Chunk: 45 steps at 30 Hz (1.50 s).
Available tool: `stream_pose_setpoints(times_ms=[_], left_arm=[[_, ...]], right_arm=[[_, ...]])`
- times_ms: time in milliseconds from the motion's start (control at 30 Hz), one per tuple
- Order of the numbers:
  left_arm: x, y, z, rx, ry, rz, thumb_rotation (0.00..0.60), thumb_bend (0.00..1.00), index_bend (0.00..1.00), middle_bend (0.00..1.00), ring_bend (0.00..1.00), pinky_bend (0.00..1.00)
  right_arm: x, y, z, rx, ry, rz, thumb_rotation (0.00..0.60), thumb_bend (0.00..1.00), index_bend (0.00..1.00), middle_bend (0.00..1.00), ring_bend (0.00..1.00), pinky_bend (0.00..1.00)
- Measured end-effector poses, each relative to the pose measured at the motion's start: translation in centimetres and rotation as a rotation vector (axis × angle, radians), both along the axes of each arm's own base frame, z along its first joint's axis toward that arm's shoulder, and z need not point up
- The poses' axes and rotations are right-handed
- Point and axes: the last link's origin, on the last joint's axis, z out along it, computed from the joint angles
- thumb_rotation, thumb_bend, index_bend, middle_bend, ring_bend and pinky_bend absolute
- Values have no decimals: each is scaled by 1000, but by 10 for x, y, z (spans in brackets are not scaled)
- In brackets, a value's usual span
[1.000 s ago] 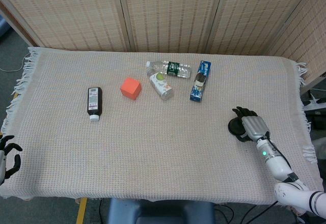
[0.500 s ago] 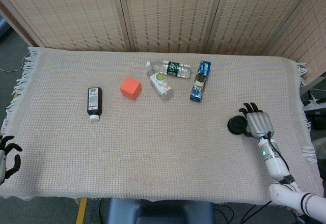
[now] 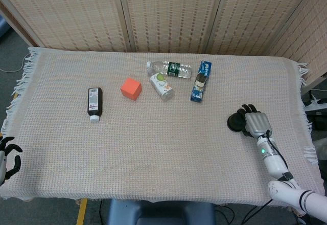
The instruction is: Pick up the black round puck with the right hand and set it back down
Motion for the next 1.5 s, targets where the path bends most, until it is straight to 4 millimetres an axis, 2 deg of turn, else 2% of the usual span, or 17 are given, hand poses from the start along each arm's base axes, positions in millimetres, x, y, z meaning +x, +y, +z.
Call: stream_pose_setpoints(times_ms=[567, 667, 767, 900, 1067, 1333, 1500], left_arm=[[0, 0, 0, -1, -3, 5, 600, 544, 466, 190, 101, 294], [0, 0, 0, -3, -2, 5, 600, 544, 465, 190, 100, 294], [0, 0, 1, -2, -3, 6, 600, 542, 465, 190, 101, 294], [0, 0, 1, -2, -2, 6, 600, 543, 464, 190, 101, 294], [0, 0, 1, -2, -3, 4, 600, 544, 462, 190, 100, 294], [0, 0, 0, -4, -2, 6, 600, 545, 462, 190, 100, 294], [0, 0, 0, -4, -2, 9, 600, 545, 462, 190, 101, 294]], right_arm=[[0, -5, -3, 5, -17, -17, 600, 212, 187, 95, 38, 353], [0, -7, -3, 2, -20, -24, 600, 212, 224, 107, 114, 441], [0, -8, -4, 1, -28, -30, 600, 212, 286, 219, 249, 574], [2, -8, -3, -15, -32, -17, 600, 213, 414, 343, 417, 679], [3, -7, -2, -42, -28, 3, 600, 212, 485, 377, 451, 706], [10, -2, 2, -66, -66, 37, 600, 212, 492, 387, 465, 716], [21, 8, 9, -76, -105, 74, 600, 213, 496, 394, 474, 723]])
